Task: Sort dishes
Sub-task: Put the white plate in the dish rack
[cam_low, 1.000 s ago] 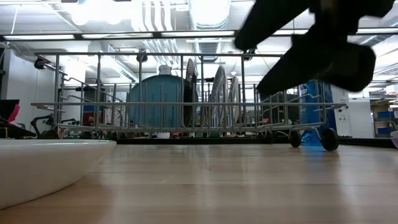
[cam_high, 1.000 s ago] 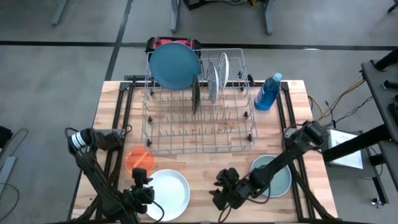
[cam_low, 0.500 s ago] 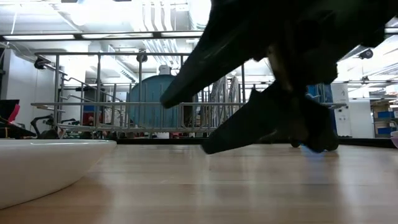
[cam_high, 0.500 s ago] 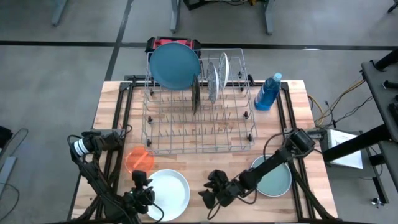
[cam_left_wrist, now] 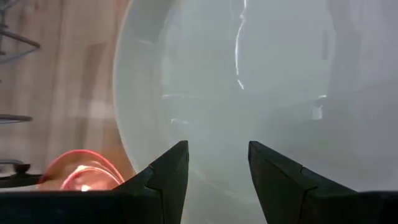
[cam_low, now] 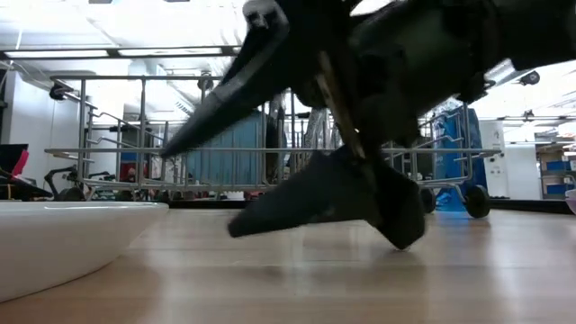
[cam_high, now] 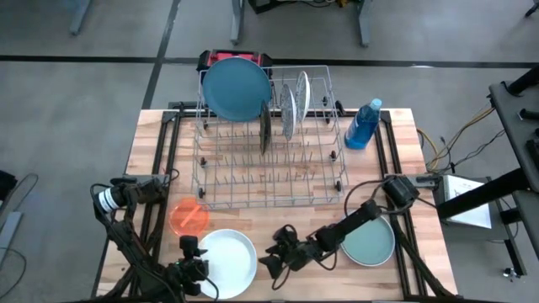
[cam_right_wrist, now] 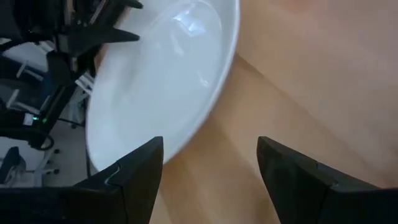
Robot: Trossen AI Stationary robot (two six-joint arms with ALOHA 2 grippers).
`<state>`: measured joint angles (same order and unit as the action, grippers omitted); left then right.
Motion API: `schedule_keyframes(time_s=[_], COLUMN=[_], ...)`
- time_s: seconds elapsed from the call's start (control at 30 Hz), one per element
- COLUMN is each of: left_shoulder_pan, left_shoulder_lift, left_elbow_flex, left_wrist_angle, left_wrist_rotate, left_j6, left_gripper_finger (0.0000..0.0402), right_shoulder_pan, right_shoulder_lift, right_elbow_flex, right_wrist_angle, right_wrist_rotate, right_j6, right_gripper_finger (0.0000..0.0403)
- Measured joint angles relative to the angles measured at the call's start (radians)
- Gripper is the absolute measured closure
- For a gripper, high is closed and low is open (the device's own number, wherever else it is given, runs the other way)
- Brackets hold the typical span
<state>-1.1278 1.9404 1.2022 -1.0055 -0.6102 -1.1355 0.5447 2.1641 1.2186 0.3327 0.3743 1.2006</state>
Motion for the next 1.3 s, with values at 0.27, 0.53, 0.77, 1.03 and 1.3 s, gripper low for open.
schedule_keyframes(time_s=[0.27,0.53,0.77,1.03,1.3], left_shoulder_pan=[-0.002,-0.002,-0.003,-0.002,-0.002], left_shoulder_lift=[-0.002,0.003,0.004,0.004,0.005], left_elbow_flex=[-0.069,-0.084,-0.091,-0.123,-0.131], left_wrist_angle=[0.102,0.124,0.136,0.192,0.218], left_wrist_rotate=[-0.014,-0.043,-0.066,-0.11,-0.143], left_j6=[-0.01,-0.016,-0.036,-0.061,-0.09], left_gripper_finger=[0.0245,0.0245,0.0245,0.0245,0.0245], right_shoulder_pan=[-0.022,-0.048,-0.054,-0.056,-0.094], right_shoulder_lift=[0.056,0.093,0.096,0.096,0.098], right_elbow_flex=[0.084,0.149,0.151,0.151,0.151], right_wrist_angle=[-0.008,-0.014,-0.014,-0.011,-0.013], right_wrist_rotate=[-0.043,-0.099,-0.102,-0.098,-0.091], right_j6=[-0.044,-0.076,-0.076,-0.067,-0.113], right_gripper_finger=[0.015,0.0149,0.0149,0.0147,0.017])
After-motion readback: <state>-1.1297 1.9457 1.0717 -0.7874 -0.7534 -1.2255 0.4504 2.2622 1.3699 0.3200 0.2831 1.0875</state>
